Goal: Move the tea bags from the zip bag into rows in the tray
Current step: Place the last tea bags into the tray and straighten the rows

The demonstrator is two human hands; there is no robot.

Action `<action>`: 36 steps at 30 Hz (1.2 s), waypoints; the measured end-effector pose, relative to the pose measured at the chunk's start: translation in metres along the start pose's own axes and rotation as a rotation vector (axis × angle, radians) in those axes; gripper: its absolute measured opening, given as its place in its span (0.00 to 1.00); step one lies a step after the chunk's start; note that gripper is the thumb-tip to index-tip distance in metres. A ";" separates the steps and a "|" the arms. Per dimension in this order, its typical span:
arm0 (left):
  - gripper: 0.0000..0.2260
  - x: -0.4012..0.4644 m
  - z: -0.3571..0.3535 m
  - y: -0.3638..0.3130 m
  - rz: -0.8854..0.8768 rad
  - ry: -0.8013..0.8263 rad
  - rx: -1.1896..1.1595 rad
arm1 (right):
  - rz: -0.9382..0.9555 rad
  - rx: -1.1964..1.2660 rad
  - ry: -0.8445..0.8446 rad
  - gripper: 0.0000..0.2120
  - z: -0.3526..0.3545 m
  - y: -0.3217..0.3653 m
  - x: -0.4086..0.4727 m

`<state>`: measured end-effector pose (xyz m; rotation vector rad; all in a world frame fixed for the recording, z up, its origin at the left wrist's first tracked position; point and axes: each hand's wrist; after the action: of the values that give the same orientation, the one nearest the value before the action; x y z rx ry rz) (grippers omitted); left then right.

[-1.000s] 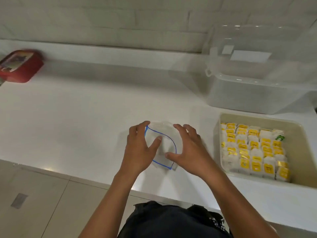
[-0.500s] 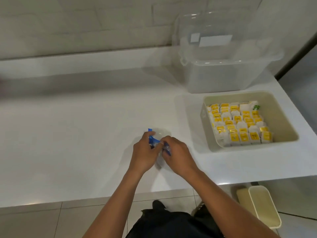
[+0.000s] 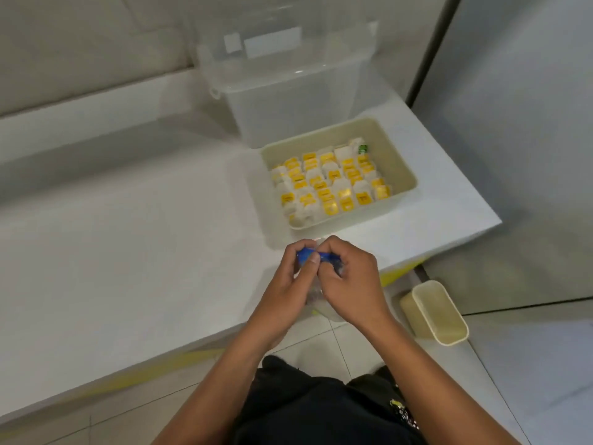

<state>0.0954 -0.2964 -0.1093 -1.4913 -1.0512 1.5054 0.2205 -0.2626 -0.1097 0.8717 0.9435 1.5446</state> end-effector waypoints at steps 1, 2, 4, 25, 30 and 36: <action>0.15 0.001 -0.017 0.002 0.071 0.056 -0.112 | -0.003 -0.006 0.005 0.10 0.011 -0.006 -0.005; 0.15 0.003 -0.040 0.003 0.126 0.086 -0.174 | -0.004 -0.028 0.007 0.11 0.027 -0.017 -0.012; 0.13 0.011 -0.086 0.007 0.196 0.088 -0.147 | 0.007 -0.089 -0.016 0.16 0.062 -0.046 -0.028; 0.16 0.150 -0.370 0.190 0.526 0.370 0.282 | -0.404 -0.129 -0.447 0.12 0.215 -0.361 -0.083; 0.08 0.205 -0.394 0.290 0.426 0.350 0.317 | -0.552 -0.189 -0.504 0.07 0.183 -0.465 -0.076; 0.11 0.258 -0.417 0.406 0.294 0.401 0.495 | -0.719 -0.263 -0.553 0.05 0.147 -0.583 -0.078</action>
<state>0.5177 -0.1915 -0.5744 -1.5312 -0.2065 1.4376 0.6018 -0.2579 -0.5807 0.6180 0.5357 0.7254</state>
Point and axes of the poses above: each hand's wrist, its own x-axis towards the middle knuckle, its own z-axis out of the back of the hand, y = z × x, and after that the axes turned 3 degrees about -y, right-handed
